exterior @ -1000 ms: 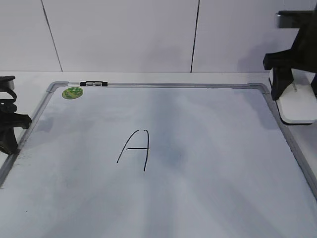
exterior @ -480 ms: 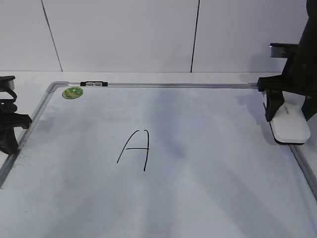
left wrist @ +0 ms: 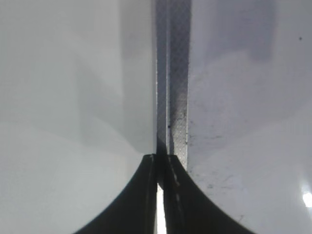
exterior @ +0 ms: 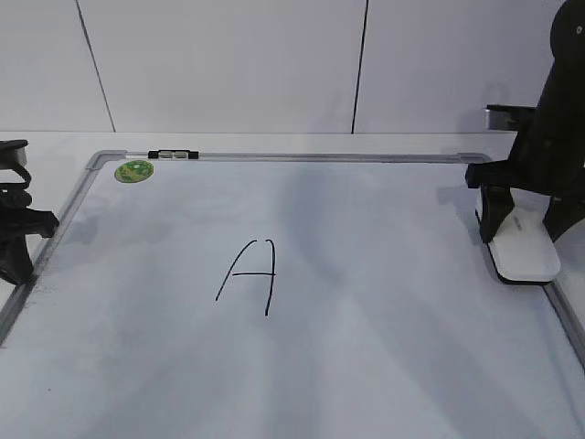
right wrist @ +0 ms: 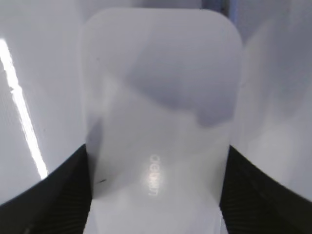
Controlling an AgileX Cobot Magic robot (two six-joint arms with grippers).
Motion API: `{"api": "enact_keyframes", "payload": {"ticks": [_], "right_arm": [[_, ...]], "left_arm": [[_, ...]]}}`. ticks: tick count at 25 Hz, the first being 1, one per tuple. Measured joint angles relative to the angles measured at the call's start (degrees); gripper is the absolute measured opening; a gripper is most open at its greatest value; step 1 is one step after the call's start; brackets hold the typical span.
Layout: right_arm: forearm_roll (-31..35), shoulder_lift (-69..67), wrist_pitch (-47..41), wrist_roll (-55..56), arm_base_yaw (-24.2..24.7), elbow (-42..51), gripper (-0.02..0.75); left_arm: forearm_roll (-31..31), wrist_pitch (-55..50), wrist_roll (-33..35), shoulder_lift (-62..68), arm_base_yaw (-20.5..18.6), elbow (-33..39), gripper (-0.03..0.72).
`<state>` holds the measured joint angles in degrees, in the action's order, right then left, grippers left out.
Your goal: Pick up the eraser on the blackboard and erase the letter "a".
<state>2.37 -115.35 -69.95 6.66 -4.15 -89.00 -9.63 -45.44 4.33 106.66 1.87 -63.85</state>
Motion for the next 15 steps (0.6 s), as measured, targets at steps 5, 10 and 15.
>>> {"api": "enact_keyframes", "payload": {"ticks": [5, 10, 15], "right_arm": [[0.0, 0.0, 0.0, -0.1, 0.0, 0.0, 0.559], [0.0, 0.0, 0.0, -0.2, 0.0, 0.0, 0.559], [0.0, 0.0, 0.0, -0.2, 0.0, 0.0, 0.559]], "left_arm": [[0.0, 0.0, 0.0, 0.0, 0.0, 0.0, 0.008], [0.0, 0.0, 0.0, 0.0, 0.0, 0.0, 0.008], [0.0, 0.0, 0.0, 0.0, 0.0, 0.0, 0.008]]}}
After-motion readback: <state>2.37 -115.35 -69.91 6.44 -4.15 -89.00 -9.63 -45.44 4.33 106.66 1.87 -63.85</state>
